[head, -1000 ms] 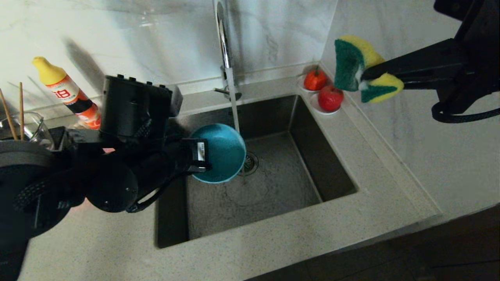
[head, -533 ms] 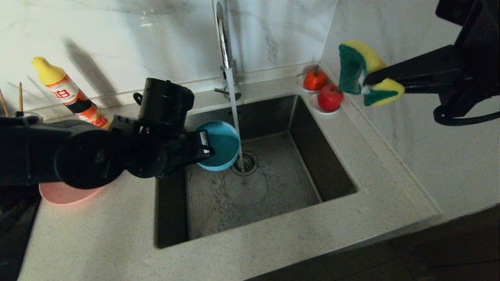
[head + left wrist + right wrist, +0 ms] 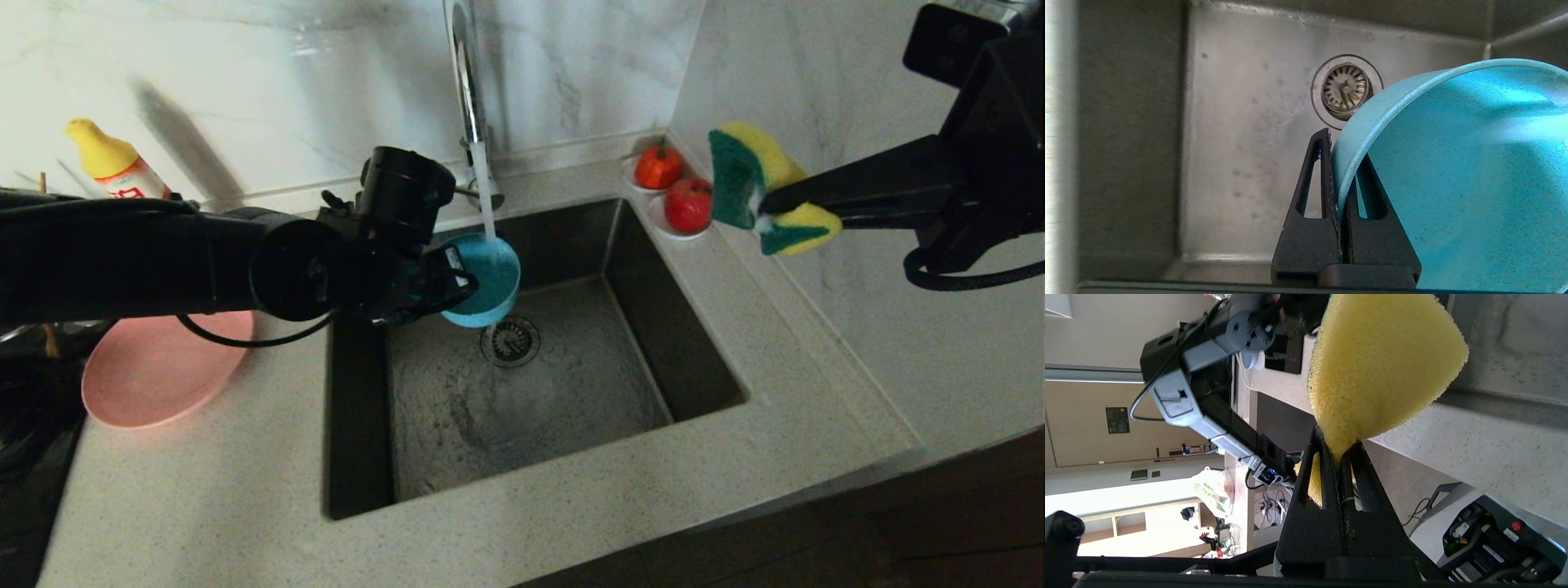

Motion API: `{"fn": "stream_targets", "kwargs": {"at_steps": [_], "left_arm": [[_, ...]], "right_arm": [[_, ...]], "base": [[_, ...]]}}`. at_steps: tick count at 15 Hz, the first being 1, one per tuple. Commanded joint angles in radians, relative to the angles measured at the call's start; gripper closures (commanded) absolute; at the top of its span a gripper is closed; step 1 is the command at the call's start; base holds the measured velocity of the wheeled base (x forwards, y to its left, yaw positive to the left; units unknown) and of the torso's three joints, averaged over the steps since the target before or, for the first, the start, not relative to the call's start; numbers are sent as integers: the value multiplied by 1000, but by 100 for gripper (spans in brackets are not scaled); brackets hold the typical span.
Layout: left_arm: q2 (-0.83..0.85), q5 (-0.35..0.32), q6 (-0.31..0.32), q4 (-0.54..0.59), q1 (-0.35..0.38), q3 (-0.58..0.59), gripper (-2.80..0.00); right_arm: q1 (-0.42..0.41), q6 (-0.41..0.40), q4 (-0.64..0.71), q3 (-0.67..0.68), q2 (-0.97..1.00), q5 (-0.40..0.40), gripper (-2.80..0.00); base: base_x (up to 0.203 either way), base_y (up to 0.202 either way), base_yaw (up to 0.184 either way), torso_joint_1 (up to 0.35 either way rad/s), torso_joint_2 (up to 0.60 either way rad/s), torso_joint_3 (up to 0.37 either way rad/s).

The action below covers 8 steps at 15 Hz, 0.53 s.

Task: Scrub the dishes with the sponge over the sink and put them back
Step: Rinse the bowl

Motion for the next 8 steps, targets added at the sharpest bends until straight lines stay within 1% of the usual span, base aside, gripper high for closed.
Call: {"fn": "stream_targets", "kwargs": {"at_steps": [1, 3, 5, 8], "left_arm": [[58, 2, -26, 10, 13, -50, 0], [82, -2, -56, 16, 24, -77, 0], [79, -21, -60, 18, 32, -73, 0], [66, -28, -58, 74, 49, -70, 0]], "right_arm": [[0, -8, 4, 17, -14, 5, 0], [0, -24, 3, 32, -20, 5, 0], [0, -24, 3, 32, -19, 5, 0], [0, -24, 3, 34, -14, 5, 0]], "base": [[0, 0, 0, 0, 0, 0], [0, 0, 0, 0, 0, 0], [0, 0, 0, 0, 0, 0], [0, 0, 0, 0, 0, 0]]}}
